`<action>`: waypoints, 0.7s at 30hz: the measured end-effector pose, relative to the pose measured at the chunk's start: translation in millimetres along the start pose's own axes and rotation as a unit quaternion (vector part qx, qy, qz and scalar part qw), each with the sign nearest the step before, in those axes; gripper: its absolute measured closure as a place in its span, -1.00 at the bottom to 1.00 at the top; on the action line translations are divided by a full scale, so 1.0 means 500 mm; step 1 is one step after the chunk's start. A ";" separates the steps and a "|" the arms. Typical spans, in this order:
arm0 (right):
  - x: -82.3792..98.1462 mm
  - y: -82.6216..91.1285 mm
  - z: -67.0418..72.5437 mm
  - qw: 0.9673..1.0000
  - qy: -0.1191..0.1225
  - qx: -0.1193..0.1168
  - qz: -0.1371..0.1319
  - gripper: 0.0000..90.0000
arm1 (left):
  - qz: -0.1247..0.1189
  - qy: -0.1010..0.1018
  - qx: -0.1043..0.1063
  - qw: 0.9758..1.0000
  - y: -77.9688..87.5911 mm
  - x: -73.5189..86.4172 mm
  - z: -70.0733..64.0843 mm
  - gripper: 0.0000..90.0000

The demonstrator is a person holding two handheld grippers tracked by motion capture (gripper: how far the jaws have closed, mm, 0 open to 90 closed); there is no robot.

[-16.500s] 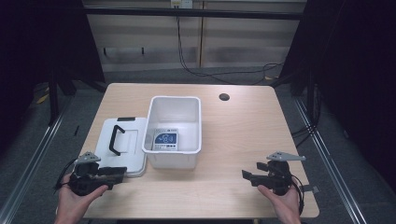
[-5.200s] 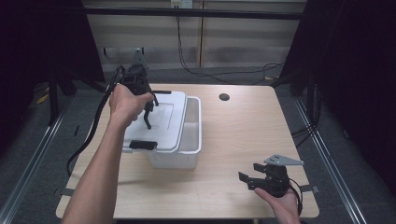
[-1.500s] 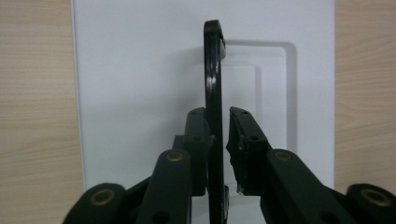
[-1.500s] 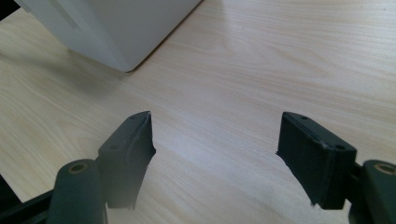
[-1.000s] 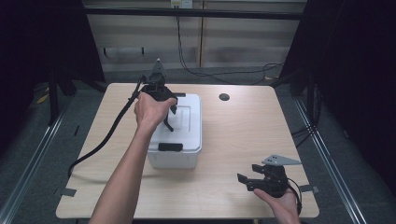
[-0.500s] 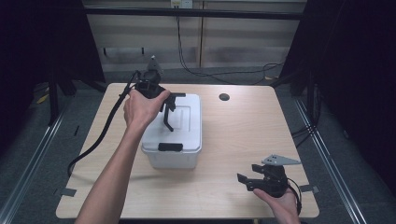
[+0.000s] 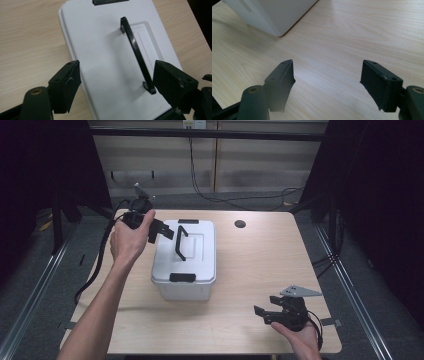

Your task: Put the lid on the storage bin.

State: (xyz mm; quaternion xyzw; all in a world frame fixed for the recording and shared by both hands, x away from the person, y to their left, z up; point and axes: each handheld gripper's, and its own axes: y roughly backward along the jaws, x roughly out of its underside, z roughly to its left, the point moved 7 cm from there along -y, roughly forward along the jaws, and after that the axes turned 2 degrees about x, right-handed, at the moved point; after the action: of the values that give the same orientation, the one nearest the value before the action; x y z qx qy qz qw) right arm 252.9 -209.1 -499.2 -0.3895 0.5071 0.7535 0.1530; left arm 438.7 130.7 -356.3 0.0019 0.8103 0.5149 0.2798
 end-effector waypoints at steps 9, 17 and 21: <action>-0.001 0.000 0.000 1.000 0.001 0.002 -0.002 -0.41 | -0.021 -0.037 0.017 0.999 0.025 0.035 0.033 -0.49; 0.000 0.001 -0.001 1.000 -0.001 0.004 -0.003 -0.42 | -0.025 -0.057 0.043 0.997 0.030 0.076 0.058 -0.50; 0.000 0.002 -0.001 1.000 -0.001 0.003 -0.003 -0.42 | -0.025 -0.076 0.052 0.995 0.039 0.107 0.071 -0.51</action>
State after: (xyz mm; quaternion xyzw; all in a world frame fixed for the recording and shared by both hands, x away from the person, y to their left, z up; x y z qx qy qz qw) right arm 252.8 -210.1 -498.7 -0.3897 0.5080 0.7519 0.1573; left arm 404.3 184.7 -375.2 0.0357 0.8120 0.4633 0.3531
